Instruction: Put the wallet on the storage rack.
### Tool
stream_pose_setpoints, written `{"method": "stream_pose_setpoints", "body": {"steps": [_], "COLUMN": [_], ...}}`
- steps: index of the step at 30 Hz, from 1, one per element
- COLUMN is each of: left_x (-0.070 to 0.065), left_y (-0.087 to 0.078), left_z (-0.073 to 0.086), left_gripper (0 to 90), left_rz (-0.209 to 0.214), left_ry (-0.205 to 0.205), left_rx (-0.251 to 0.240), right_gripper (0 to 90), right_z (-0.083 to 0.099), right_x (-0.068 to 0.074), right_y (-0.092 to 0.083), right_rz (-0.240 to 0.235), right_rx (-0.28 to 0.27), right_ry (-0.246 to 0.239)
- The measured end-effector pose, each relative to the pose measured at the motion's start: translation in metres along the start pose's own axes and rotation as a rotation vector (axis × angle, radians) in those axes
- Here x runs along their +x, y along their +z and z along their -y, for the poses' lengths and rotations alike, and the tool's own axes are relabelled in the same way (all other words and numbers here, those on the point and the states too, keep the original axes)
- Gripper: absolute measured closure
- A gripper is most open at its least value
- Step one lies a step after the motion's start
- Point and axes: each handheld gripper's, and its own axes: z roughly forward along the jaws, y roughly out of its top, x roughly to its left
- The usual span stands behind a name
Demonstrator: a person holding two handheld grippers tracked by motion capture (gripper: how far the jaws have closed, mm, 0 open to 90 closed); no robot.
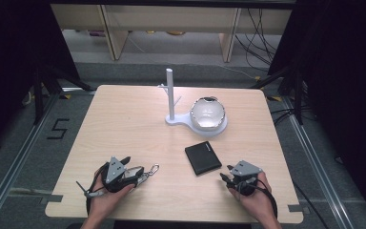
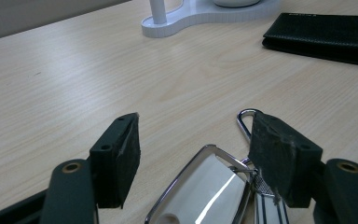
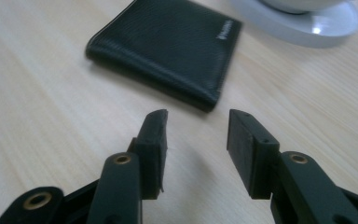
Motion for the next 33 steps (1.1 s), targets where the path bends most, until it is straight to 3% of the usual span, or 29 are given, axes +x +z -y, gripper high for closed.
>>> {"method": "stream_pose_setpoints", "body": {"steps": [1,3,4,7,8,9,13,14,19,24,25,28,30,33], "left_x": [0.0,0.001,0.0,0.0,0.0,0.0,-0.001,0.0,0.0,-0.001,-0.001,-0.001,-0.002,-0.002], "left_y": [-0.001,0.001,0.0,0.001,0.002,0.002,0.001,0.001,0.002,0.001,0.001,0.001,0.001,0.002], "left_z": [0.0,0.0,0.0,0.0,0.0,0.0,0.0,0.0,0.0,0.0,0.0,-0.001,-0.001,-0.001], "left_gripper": [32.7,32.7,32.7,32.8,32.8,32.8,32.8,32.8,32.7,32.7,32.7,32.7,32.7,32.7], "left_rz": [0.002,0.01,0.007,0.016,0.015,0.014,0.006,0.009,0.014,0.009,0.01,0.011,0.011,0.015], "left_ry": [0.002,0.003,0.001,0.011,0.018,0.019,0.012,0.009,0.013,0.019,0.018,0.02,0.023,0.03], "left_rx": [0.006,-0.014,0.003,-0.005,-0.002,0.0,0.006,0.002,-0.003,0.009,0.007,0.013,0.01,0.011], "right_gripper": [57.4,54.9,53.8,50.4,50.0,49.2,46.5,46.1,46.2,46.6,47.1,48.7,50.0,55.3], "right_z": [-0.003,-0.01,-0.013,-0.024,-0.027,-0.031,-0.042,-0.044,-0.053,-0.061,-0.062,-0.068,-0.071,-0.072], "right_x": [0.0,0.003,0.004,0.001,0.001,-0.001,-0.004,-0.007,-0.007,-0.009,-0.008,-0.011,-0.012,-0.016], "right_y": [0.002,0.004,0.006,0.013,0.016,0.019,0.032,0.036,0.044,0.051,0.051,0.054,0.055,0.058], "right_rz": [-0.012,-0.026,-0.028,-0.032,-0.032,-0.052,-0.062,-0.067,-0.112,-0.15,-0.157,-0.213,-0.249,-0.24], "right_rx": [0.013,0.055,0.07,0.118,0.131,0.14,0.201,0.213,0.232,0.251,0.268,0.298,0.336,0.341], "right_ry": [-0.048,-0.102,-0.137,-0.238,-0.253,-0.297,-0.373,-0.434,-0.515,-0.529,-0.494,-0.501,-0.46,-0.509]}}
